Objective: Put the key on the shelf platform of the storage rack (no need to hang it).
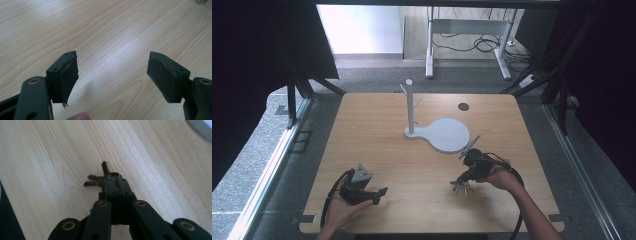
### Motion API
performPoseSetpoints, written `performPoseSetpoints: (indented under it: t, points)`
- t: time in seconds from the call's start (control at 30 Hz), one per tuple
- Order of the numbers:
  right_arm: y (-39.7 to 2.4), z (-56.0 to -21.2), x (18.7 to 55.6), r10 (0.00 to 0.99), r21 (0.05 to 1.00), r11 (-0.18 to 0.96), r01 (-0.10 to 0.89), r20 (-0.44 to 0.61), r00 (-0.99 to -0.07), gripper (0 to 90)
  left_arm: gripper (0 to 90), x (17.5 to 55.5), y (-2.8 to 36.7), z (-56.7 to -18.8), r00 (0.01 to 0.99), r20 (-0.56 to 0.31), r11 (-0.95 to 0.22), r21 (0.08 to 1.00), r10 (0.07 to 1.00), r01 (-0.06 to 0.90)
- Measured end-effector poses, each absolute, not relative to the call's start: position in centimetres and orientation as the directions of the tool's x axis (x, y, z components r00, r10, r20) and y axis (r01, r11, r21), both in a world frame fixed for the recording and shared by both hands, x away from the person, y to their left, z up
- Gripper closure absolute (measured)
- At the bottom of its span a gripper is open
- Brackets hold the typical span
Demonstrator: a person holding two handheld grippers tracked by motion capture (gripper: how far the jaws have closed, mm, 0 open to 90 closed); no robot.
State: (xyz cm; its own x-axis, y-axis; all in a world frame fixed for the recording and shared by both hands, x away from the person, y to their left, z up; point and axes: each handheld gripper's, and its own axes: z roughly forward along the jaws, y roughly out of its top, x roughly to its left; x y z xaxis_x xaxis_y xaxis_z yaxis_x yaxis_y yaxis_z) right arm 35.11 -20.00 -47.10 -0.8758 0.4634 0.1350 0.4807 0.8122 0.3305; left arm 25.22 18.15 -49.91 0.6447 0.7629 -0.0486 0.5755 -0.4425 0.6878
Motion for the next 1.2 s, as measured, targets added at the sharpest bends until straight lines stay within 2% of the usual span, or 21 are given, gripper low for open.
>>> performPoseSetpoints:
  t: [0.5,1.2]
  points:
    - [-20.2,-43.4,35.6,0.499,0.362,0.786,0.501,0.106,-0.86,89.6,25.2,25.2,18.0,-49.8,0.651,-0.044,-0.449,0.689,0.758,0.569]
    - [-19.9,-42.1,37.1,0.517,0.39,0.763,0.515,0.11,-0.849,89.6,25.2,25.2,18.1,-49.7,0.651,-0.045,-0.449,0.688,0.758,0.57]
